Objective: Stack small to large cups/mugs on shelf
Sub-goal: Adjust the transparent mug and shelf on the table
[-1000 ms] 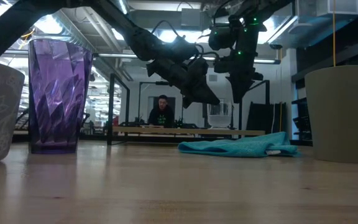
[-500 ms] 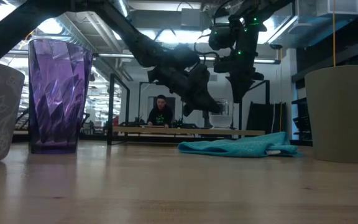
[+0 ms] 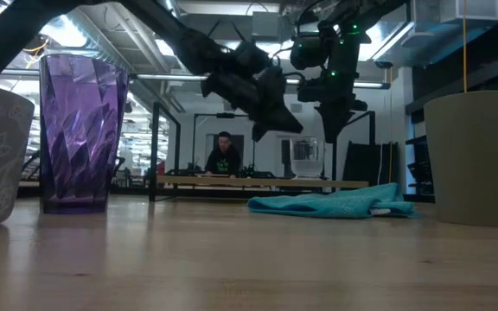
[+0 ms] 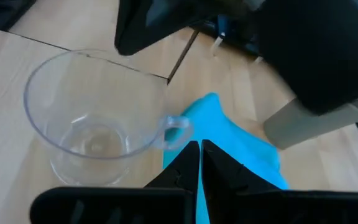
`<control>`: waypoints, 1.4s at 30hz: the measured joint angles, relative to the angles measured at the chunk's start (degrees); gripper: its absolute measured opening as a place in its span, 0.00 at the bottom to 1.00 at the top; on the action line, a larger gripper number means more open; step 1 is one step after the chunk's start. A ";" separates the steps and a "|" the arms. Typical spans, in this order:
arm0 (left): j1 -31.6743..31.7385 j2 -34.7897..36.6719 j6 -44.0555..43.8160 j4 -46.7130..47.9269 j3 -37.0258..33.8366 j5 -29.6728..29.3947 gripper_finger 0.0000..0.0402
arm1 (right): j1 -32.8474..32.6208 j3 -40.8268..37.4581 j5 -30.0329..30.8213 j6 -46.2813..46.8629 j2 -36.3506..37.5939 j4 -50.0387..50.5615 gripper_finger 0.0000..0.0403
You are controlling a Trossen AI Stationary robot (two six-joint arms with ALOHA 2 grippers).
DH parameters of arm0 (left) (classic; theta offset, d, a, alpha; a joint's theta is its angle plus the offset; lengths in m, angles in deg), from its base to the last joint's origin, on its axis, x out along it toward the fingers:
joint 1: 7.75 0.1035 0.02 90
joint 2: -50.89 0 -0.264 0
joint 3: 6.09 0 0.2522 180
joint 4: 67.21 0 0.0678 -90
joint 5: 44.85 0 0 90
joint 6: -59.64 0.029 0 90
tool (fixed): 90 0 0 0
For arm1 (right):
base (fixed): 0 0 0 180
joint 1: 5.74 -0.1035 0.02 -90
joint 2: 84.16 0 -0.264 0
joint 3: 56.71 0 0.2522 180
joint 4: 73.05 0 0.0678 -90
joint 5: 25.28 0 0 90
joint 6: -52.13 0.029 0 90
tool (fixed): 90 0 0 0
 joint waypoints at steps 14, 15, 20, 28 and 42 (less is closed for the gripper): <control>1.83 5.43 0.97 9.24 0.02 -11.65 0.03 | 0.37 0.02 0.00 -4.57 0.06 -0.56 0.04; 2.10 5.44 0.32 9.55 0.02 -12.25 0.03 | 0.50 0.02 0.00 -4.76 0.13 -0.91 0.04; 3.67 6.64 -1.91 9.75 0.11 -15.21 0.03 | 1.59 0.02 -0.04 -6.17 0.20 -3.98 0.04; 5.25 8.12 -2.99 10.74 0.03 -15.61 0.03 | 5.04 0.10 -1.88 -5.76 0.20 -7.00 0.04; 6.57 8.06 -0.15 11.68 0.00 -13.66 0.03 | 11.37 11.56 2.17 -4.03 0.28 -7.66 0.04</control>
